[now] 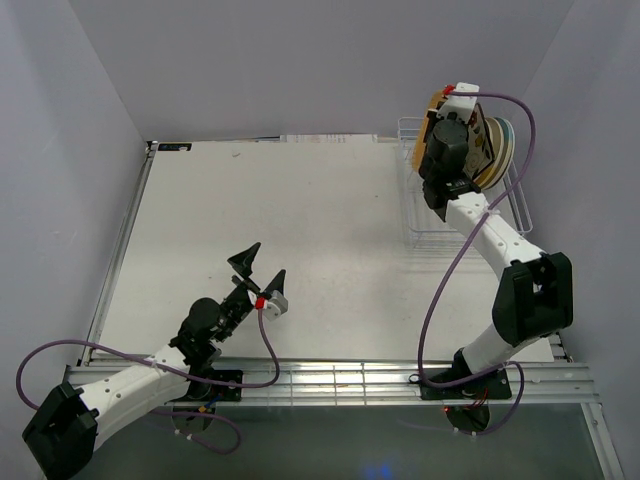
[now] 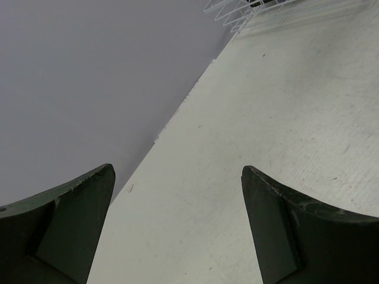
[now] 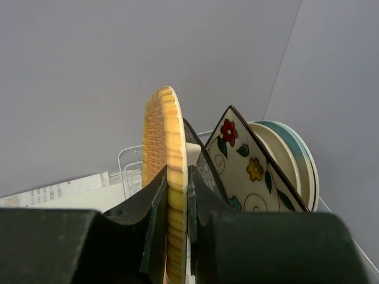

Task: Load the plates into the dish rack
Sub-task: Insert the plate into the dish rack.

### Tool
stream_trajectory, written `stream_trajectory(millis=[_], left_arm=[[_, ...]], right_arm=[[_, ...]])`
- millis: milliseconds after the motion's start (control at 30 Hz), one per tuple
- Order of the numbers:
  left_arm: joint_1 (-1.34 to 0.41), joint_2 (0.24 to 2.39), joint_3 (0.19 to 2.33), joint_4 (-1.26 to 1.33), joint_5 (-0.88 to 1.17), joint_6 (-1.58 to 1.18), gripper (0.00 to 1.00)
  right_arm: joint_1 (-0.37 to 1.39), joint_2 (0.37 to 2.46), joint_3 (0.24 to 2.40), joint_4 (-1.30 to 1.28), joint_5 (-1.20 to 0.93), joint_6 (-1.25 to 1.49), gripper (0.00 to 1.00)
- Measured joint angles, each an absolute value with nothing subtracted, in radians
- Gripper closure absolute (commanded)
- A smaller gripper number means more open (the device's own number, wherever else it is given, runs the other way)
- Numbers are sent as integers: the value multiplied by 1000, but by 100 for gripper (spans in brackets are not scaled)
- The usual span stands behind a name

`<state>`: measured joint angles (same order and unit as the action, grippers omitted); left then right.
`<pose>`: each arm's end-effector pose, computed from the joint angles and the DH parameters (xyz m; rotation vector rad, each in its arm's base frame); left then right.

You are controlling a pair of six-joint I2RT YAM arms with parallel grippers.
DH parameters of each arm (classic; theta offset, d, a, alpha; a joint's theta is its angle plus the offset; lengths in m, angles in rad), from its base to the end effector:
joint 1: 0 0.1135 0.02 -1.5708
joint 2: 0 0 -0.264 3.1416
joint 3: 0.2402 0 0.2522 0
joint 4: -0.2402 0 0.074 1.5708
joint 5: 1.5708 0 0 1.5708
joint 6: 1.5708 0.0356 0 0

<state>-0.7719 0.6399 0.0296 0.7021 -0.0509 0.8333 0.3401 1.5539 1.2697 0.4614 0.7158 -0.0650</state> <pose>0.1105 -0.1050 0.1900 1.0351 1.0574 0.0874 0.3536 0.1003 0.3841 0.3117 1.4089 -0.2722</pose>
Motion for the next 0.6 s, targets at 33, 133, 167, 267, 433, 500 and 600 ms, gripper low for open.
stream_trajectory(millis=[33, 133, 167, 267, 433, 500, 600], left_arm=[[-772, 639, 30, 702, -51, 833, 2], [-772, 638, 30, 702, -51, 834, 2], [-772, 638, 30, 702, -51, 835, 2], [-772, 638, 30, 702, -51, 837, 2], [-772, 638, 30, 702, -51, 837, 2], [-772, 638, 30, 702, -51, 837, 2], [-772, 638, 30, 702, -51, 837, 2]], right_arm=[[335, 1571, 1285, 466, 709, -72, 92], [321, 1621, 1329, 467, 686, -91, 92], [317, 1632, 1336, 467, 672, -93, 92], [302, 1647, 1337, 456, 633, -94, 92], [268, 1652, 1337, 451, 594, -101, 92], [256, 1656, 1337, 449, 585, -108, 92], [242, 1658, 1337, 434, 561, -118, 92]])
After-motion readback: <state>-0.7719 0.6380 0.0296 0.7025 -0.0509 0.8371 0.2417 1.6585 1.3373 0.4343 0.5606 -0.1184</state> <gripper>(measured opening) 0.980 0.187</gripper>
